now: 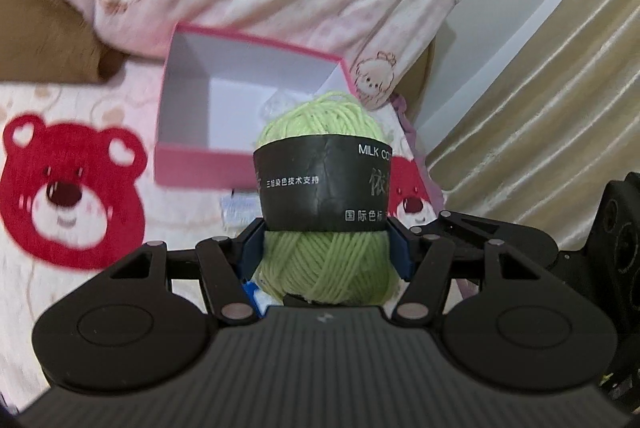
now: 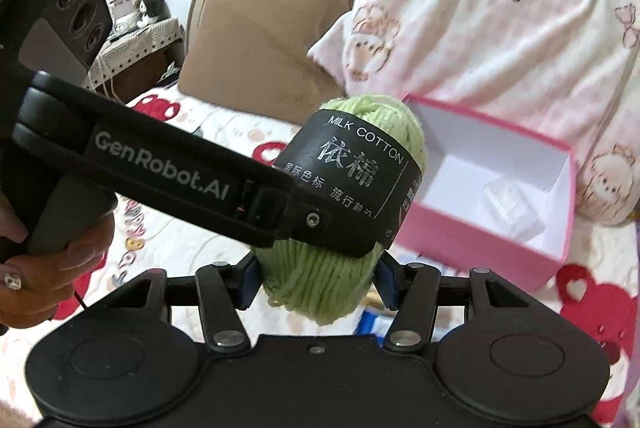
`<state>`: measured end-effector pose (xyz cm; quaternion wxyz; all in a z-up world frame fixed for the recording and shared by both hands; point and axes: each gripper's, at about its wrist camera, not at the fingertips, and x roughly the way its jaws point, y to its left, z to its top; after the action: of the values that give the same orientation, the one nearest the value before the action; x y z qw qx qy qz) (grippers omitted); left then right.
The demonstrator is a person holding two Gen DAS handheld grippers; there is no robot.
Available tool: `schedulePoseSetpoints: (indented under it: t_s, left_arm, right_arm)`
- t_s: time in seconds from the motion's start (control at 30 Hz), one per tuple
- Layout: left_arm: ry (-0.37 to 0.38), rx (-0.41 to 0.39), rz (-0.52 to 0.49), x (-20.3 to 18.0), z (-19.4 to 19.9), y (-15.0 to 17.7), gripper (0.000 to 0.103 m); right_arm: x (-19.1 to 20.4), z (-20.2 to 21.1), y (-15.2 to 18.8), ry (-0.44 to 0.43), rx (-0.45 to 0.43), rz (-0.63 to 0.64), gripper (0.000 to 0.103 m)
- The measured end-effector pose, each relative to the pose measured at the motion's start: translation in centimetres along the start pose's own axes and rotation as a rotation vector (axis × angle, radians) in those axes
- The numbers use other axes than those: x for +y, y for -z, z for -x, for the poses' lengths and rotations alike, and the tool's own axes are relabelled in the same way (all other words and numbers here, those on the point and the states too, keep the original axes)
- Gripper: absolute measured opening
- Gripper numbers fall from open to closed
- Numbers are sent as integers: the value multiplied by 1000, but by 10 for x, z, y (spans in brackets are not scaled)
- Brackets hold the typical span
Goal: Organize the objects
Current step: 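Lift the green yarn ball with the left gripper over the pink box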
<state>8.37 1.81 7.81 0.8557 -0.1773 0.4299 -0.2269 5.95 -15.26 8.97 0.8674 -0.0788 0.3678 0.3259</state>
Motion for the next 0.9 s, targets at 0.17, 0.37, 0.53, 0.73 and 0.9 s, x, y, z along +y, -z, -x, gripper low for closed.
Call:
schedulePoseSetpoints:
  t_s: [0.17,0.37,0.53,0.73,0.9]
  left_arm:
    - [-20,5,-5,-9,-28,-47,62]
    - [-52,59,37,3,-83,-84,62]
    - [-65,78,138,31,-126,-103,63]
    - [-89,74,207,64,-175,-117,63]
    - [-127,84,224,87,-211,-124,63]
  right_arm:
    - [-37,-19,-29,27,-15,-4,61]
    - [-81,-59,-47,33,25,-56,61]
    - [-104,-102,-51,56,33,-56,61]
    - [-133,-155,-56,44,78,-88,61]
    - [-148,-199,-58,62,123,-121,61]
